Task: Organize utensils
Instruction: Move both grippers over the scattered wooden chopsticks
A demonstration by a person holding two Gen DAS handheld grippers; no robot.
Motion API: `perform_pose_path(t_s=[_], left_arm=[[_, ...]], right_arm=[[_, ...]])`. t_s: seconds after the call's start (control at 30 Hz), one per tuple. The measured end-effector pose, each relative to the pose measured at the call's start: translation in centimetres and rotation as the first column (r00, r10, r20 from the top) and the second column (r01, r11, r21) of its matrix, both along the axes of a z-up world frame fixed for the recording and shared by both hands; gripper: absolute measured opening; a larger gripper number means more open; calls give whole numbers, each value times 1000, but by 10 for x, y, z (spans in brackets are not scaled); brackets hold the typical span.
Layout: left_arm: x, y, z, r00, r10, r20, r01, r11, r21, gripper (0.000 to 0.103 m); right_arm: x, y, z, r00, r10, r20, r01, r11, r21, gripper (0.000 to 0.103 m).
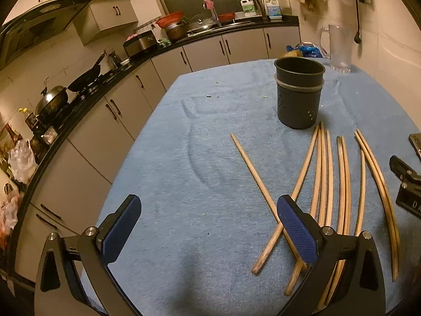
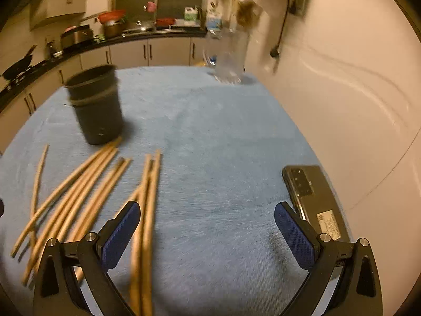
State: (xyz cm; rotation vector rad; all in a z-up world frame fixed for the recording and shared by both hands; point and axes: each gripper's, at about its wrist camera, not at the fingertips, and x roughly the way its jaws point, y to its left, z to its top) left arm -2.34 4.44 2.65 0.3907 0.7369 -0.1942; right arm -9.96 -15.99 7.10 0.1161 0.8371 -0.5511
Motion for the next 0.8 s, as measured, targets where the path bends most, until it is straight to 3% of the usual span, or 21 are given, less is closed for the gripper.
perform_pose_path(t_s=[0.8], left_arm=[[-12,51,5,999,38,3,-38,995,-94,102]], right_arm=[[-8,75,29,992,125,-25,-127,985,-113,103]])
